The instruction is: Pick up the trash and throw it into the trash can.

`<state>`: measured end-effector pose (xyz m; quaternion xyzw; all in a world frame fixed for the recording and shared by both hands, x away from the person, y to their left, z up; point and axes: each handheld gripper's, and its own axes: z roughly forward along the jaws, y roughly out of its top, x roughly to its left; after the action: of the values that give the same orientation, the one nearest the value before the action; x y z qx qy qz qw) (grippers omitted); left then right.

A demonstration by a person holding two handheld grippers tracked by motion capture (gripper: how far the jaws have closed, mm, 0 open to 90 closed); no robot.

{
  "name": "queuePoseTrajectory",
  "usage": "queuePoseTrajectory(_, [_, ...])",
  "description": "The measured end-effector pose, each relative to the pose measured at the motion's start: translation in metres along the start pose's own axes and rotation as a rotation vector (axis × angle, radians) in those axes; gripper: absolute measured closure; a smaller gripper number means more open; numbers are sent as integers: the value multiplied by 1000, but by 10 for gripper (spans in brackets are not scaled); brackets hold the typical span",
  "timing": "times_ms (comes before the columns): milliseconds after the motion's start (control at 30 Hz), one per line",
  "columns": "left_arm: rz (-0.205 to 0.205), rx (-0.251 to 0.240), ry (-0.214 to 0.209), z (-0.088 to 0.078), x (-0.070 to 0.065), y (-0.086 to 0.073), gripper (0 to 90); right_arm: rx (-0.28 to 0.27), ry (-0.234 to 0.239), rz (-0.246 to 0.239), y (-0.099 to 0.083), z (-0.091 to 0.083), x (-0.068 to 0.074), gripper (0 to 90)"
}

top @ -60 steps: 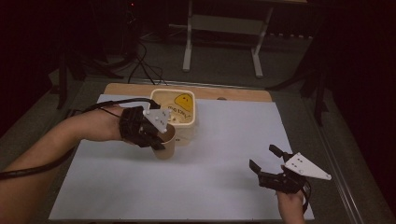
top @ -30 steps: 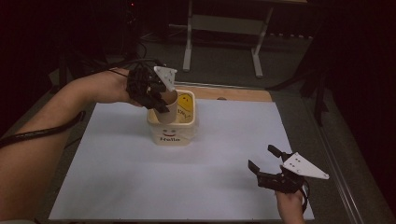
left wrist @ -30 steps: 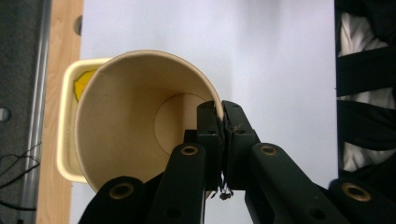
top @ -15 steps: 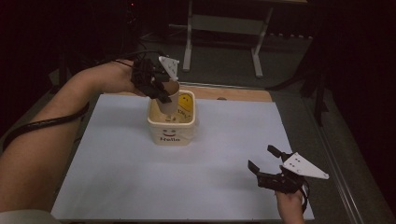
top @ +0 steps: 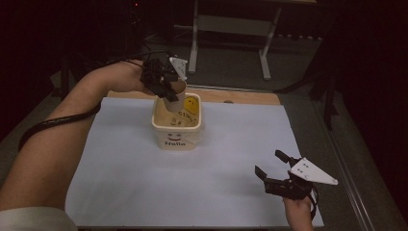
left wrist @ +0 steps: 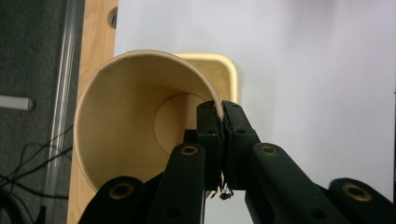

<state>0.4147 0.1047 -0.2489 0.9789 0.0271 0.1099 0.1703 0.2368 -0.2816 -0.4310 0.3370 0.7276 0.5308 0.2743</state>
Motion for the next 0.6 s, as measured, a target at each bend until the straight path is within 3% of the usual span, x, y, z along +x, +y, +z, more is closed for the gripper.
queuePoseTrajectory(467, [-21,-24,-14,22,15,0,881,8,7,2,-1,1,-1,117])
queuePoseTrajectory(600, [-34,-11,-18,30,20,-4,881,10,6,2,-1,1,-1,117])
